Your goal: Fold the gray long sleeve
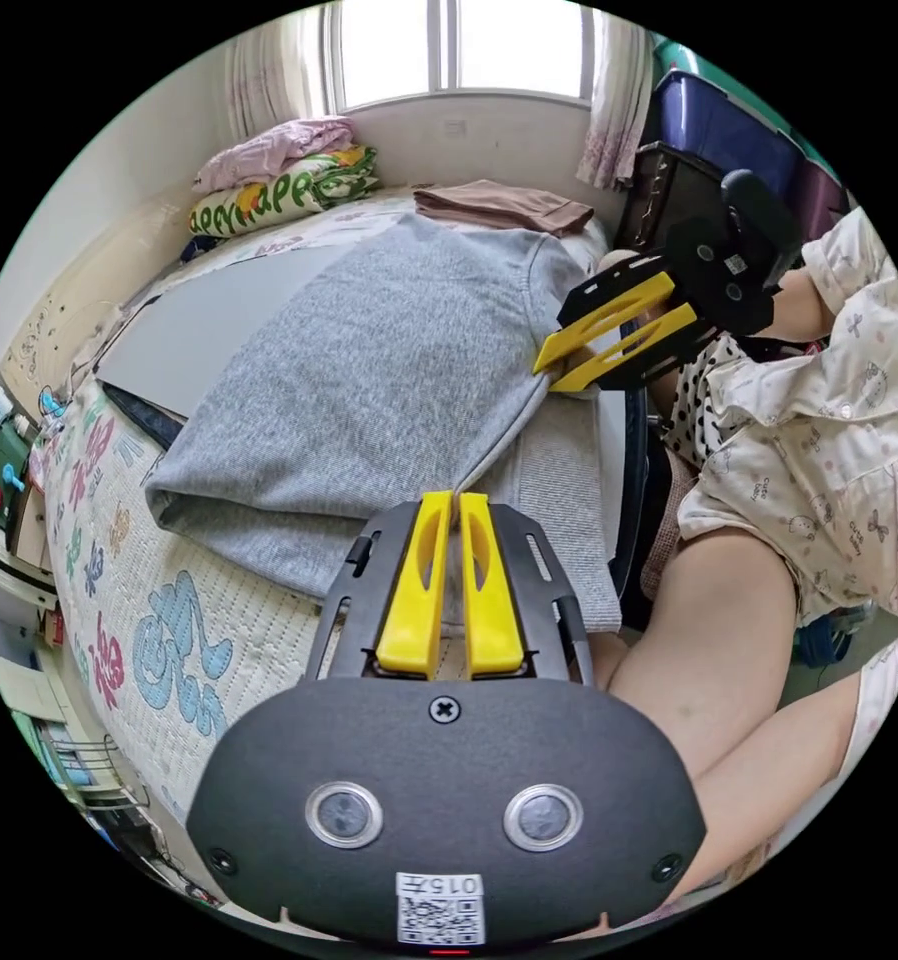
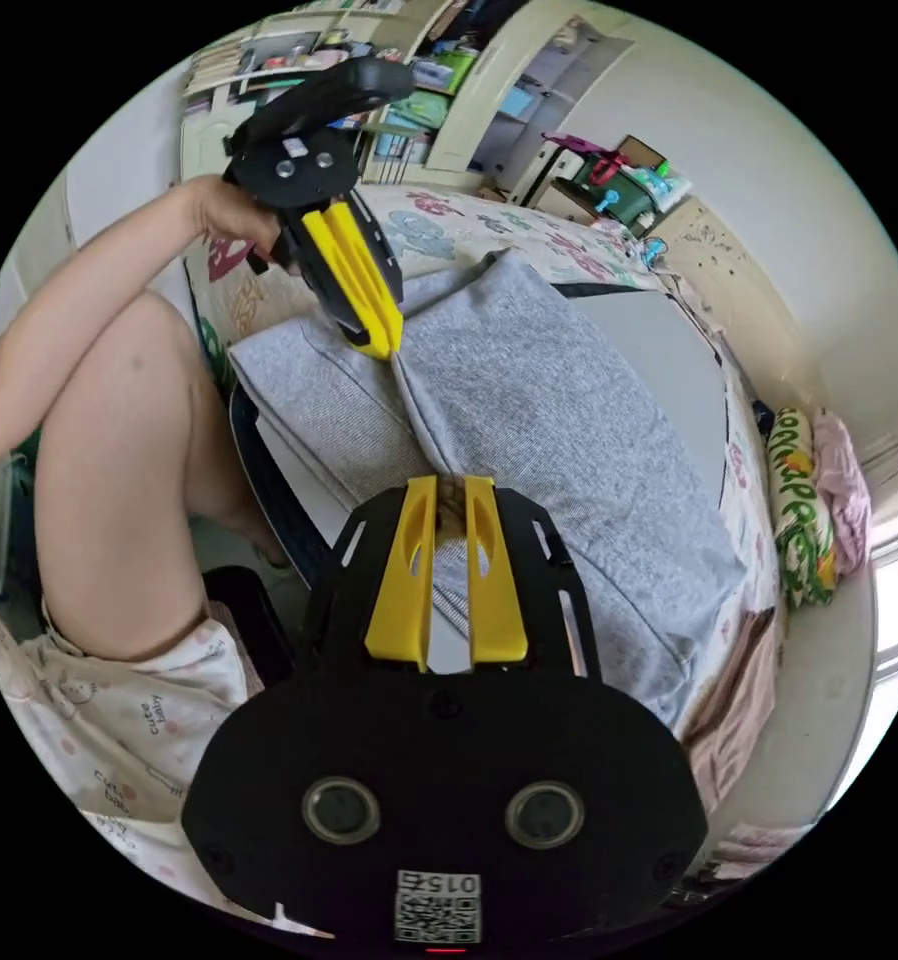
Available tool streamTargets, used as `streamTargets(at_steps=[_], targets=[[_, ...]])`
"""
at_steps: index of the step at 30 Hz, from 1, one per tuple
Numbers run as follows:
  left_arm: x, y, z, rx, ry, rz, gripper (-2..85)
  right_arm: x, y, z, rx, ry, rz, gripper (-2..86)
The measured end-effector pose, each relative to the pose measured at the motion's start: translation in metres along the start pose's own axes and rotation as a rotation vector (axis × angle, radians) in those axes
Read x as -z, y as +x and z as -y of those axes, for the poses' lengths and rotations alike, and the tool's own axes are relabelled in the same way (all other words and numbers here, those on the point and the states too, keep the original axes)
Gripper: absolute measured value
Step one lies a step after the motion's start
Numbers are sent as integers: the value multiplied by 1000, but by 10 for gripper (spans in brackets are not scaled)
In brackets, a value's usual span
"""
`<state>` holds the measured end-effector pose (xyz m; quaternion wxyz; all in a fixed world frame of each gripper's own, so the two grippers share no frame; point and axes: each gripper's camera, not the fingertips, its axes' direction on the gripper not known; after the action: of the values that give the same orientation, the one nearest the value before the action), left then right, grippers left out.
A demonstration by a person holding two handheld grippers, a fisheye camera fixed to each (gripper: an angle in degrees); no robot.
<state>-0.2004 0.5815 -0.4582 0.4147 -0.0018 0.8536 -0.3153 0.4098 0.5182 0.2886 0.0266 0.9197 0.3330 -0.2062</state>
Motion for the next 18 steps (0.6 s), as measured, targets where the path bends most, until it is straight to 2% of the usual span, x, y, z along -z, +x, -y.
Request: streamTargets(at_steps=[3, 7, 9, 13, 15, 18], targets=[[10, -4, -11, 57, 1, -28, 26, 51, 42, 3, -122, 48, 156, 81], [40, -5, -23, 191, 46, -108, 42, 125, 109, -20, -323, 145, 239, 96], [60, 0, -33, 385, 178, -149, 52, 172, 158, -50, -483, 239, 253, 90], [62, 39, -54, 549, 390, -250, 77, 216, 230, -98, -750, 351, 356, 92], [52, 66, -58, 635, 421, -214, 105, 237, 261, -115, -833, 409, 421, 102], [41, 93, -62, 681, 435, -134, 111, 260, 280, -106, -818, 413, 452, 116]])
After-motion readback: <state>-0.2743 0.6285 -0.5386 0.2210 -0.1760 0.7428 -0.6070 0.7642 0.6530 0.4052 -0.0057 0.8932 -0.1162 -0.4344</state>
